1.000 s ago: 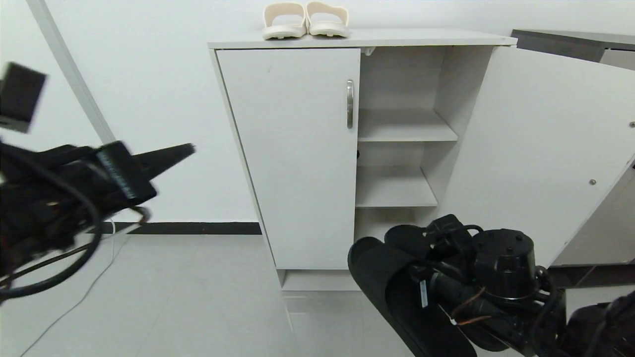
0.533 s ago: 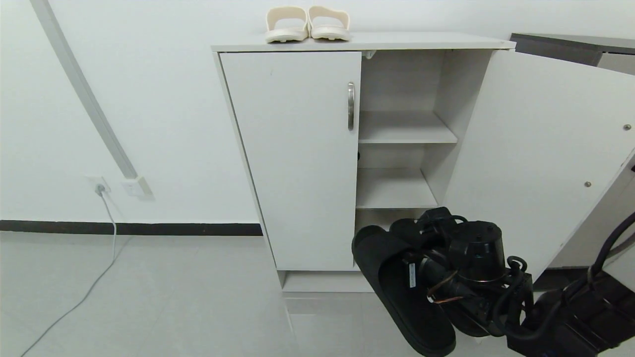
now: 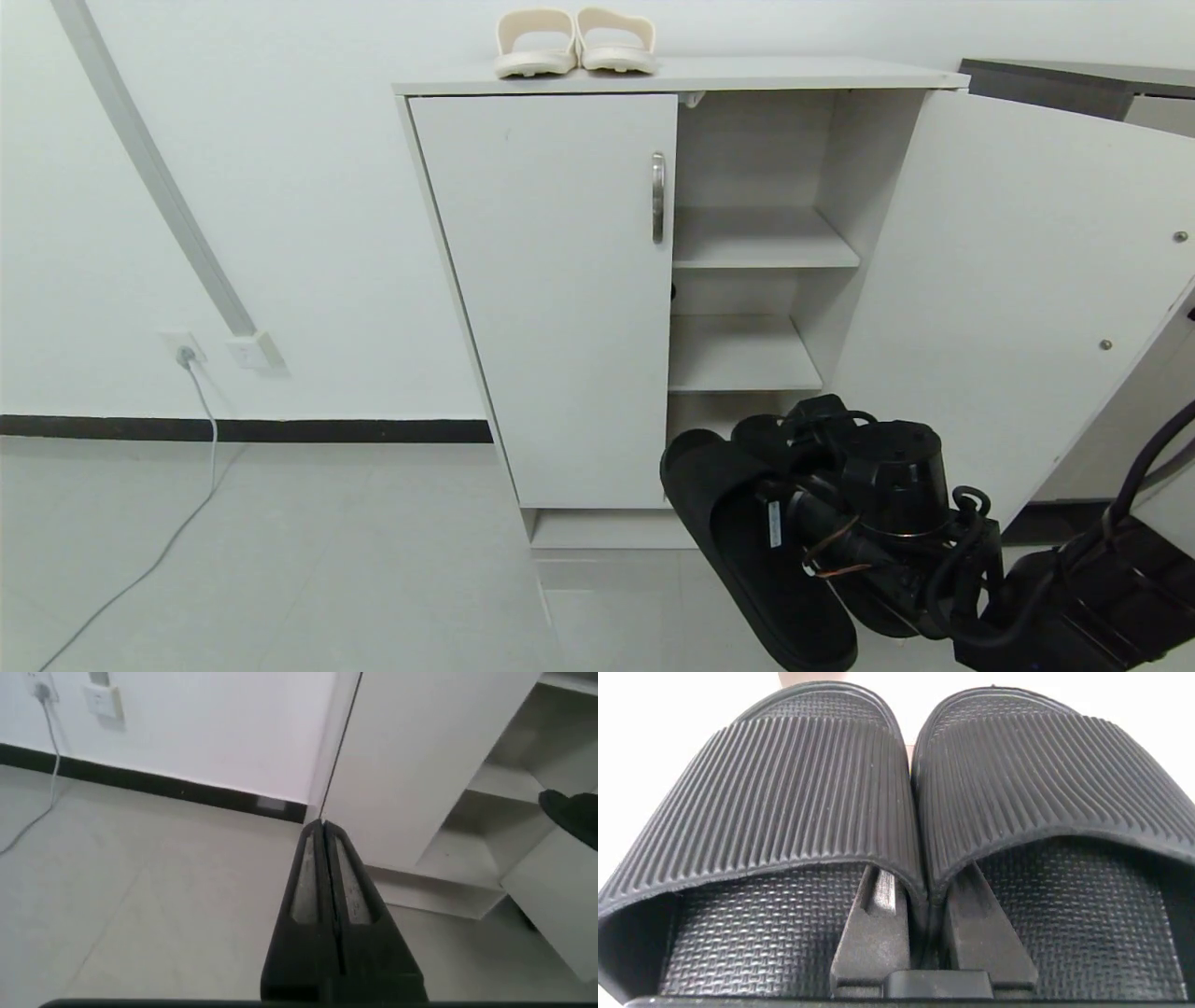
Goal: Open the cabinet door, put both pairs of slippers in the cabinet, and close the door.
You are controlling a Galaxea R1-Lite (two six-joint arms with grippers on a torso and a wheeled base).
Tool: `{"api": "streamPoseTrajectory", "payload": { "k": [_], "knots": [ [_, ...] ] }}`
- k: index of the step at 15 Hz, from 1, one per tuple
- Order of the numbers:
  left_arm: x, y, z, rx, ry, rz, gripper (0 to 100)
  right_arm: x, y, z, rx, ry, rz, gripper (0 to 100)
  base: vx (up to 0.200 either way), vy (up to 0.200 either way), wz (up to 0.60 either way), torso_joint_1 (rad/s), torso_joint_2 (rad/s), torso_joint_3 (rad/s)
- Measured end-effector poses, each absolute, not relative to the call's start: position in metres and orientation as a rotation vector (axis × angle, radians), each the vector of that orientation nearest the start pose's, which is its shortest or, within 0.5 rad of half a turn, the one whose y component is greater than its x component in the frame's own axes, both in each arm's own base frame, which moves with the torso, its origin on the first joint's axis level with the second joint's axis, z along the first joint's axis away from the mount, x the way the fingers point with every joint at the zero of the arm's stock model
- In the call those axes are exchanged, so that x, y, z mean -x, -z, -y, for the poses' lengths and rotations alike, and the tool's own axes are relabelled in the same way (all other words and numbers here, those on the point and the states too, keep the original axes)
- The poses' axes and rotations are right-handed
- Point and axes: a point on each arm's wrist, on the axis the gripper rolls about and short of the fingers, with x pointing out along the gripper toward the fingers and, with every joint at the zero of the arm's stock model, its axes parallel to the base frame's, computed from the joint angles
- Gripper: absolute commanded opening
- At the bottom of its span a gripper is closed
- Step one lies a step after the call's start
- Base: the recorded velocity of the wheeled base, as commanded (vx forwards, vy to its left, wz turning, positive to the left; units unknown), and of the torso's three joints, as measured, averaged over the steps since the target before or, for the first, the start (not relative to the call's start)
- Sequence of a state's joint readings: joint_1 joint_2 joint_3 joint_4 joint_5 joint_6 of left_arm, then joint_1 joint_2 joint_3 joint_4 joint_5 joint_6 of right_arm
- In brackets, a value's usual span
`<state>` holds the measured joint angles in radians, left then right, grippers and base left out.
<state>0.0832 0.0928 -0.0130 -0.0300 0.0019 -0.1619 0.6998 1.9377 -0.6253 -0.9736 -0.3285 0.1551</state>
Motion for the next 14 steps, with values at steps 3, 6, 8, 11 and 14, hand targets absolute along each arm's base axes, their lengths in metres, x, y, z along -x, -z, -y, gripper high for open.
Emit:
{"api": "streamPoseTrajectory", "payload": {
  "k": [3,6,8,11,14],
  "knots": [
    [0.017,-0.082,-0.003,0.132,-0.253,-0.032,0,-0.25,-0.096,-0.201,0.018,-0.345,-0.327,0,0.0,0.0,0.0,0.0,0.0,0.0],
    [0.017,-0.079,-0.001,0.109,-0.152,-0.052,0,-0.249,-0.095,-0.202,0.018,-0.347,-0.327,0,0.0,0.0,0.0,0.0,0.0,0.0],
    [0.019,-0.077,0.0,0.074,-0.007,-0.05,0,-0.247,-0.096,-0.203,0.013,-0.355,-0.312,0,0.0,0.0,0.0,0.0,0.0,0.0],
    [0.022,-0.076,-0.001,0.045,-0.051,-0.013,0,-0.247,-0.095,-0.205,0.013,-0.356,-0.306,0,0.0,0.0,0.0,0.0,0.0,0.0],
    [0.023,-0.076,-0.001,0.057,-0.06,-0.002,0,-0.256,-0.101,-0.212,0.012,-0.257,-0.258,0,0.0,0.0,0.0,0.0,0.0,0.0]
  ]
}}
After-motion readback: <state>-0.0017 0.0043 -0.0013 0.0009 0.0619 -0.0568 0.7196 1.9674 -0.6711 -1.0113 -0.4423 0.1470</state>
